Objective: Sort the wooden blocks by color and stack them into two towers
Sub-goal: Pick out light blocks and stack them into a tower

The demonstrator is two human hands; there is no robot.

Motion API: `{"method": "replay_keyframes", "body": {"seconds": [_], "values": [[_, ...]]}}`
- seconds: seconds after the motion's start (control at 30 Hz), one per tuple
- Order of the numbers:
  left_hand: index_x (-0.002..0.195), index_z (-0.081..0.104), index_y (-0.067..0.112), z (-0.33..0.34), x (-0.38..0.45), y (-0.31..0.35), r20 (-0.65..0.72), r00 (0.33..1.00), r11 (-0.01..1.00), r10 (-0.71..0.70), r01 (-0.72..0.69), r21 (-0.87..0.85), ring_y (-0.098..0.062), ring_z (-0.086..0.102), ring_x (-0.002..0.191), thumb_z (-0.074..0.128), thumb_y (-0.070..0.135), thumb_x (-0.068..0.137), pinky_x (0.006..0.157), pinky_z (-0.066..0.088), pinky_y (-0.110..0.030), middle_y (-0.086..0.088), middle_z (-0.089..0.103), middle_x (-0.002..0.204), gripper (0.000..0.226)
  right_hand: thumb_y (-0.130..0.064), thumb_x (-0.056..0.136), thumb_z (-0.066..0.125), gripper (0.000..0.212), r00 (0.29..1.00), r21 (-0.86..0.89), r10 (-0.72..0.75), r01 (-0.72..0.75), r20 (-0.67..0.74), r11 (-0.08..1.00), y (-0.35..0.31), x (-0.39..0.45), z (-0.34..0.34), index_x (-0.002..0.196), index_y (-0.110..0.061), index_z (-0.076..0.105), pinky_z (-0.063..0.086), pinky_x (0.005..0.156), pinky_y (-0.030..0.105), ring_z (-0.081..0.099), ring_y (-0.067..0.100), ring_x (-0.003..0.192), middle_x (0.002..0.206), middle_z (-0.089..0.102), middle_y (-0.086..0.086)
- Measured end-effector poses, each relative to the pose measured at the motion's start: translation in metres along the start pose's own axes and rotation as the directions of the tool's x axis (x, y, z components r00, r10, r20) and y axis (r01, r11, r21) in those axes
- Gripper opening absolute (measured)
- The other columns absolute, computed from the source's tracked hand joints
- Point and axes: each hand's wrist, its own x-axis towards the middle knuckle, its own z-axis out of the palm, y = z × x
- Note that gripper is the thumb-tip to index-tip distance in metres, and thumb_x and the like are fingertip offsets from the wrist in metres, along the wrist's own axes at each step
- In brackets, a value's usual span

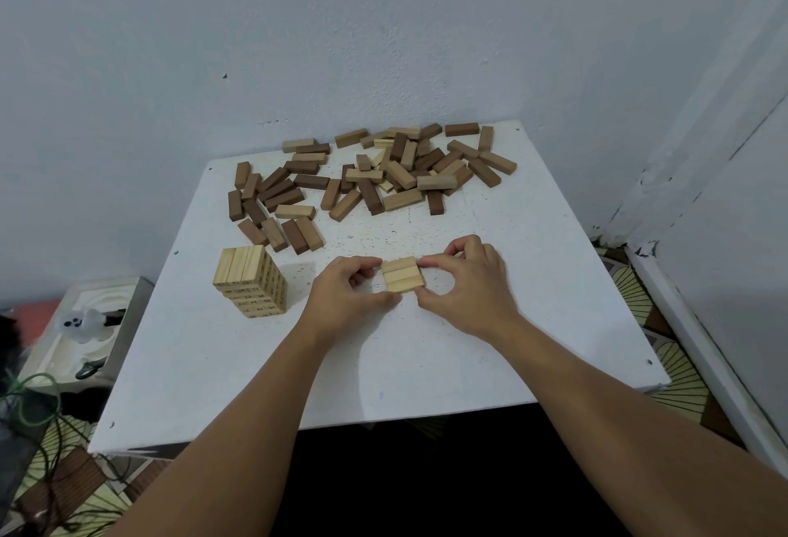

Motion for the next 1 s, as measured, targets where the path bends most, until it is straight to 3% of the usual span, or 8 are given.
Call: {"method": "replay_keyframes", "body": {"seconds": [0.4, 0.73, 0.83, 1.0], "values": [[0.125, 0.071, 0.027, -0.0006, -0.0003, -0.0016, 0.005, 1.0, 1.0, 0.002, -0.001, -0.026, -0.011, 0.059, 0.103, 0.096, 0.028, 0.069, 0.091, 0.05, -0.024, 0.005, 0.063, 0.109, 0.061, -0.064, 0.08, 0.071, 0.046, 1.0, 0.001, 0.001, -0.001, -0.001, 1.0, 0.0004, 0.0001, 0.0004, 0.121, -0.043, 0.068, 0.034, 0.104, 0.03, 0.039, 0.011, 0.107, 0.111, 0.037, -0.012], [0.124, 0.073, 0.027, 0.0004, 0.0013, -0.0011, 0.012, 1.0, 1.0, 0.001, -0.001, -0.009, -0.008, 0.058, 0.104, 0.094, 0.027, 0.071, 0.093, 0.047, -0.021, 0.008, 0.061, 0.109, 0.056, -0.069, 0.078, 0.059, 0.069, 0.997, -0.043, 0.025, -0.021, 0.077, 0.999, -0.0002, 0.0034, 0.0, 0.142, -0.046, 0.054, 0.032, 0.111, 0.036, 0.035, 0.013, 0.11, 0.113, 0.033, -0.013], [0.126, 0.072, 0.026, -0.0008, 0.0006, -0.0003, 0.02, 1.0, 1.0, -0.002, 0.002, -0.019, -0.008, 0.058, 0.104, 0.095, 0.025, 0.071, 0.092, 0.046, -0.021, 0.007, 0.06, 0.109, 0.059, -0.065, 0.078, 0.067, 0.062, 0.998, -0.014, 0.022, -0.021, 0.058, 1.0, 0.0002, 0.0022, -0.0003, 0.136, -0.044, 0.058, 0.032, 0.111, 0.035, 0.037, 0.013, 0.112, 0.114, 0.034, -0.012], [0.127, 0.071, 0.027, -0.0024, -0.0003, 0.002, 0.037, 0.999, 0.999, -0.01, 0.011, -0.031, -0.01, 0.058, 0.104, 0.096, 0.025, 0.069, 0.09, 0.047, -0.021, 0.006, 0.061, 0.11, 0.063, -0.063, 0.072, 0.076, 0.045, 0.999, 0.049, 0.027, -0.028, 0.018, 0.998, 0.0014, 0.0011, -0.0004, 0.107, -0.04, 0.058, 0.037, 0.104, 0.032, 0.04, 0.015, 0.11, 0.111, 0.038, -0.01]]}}
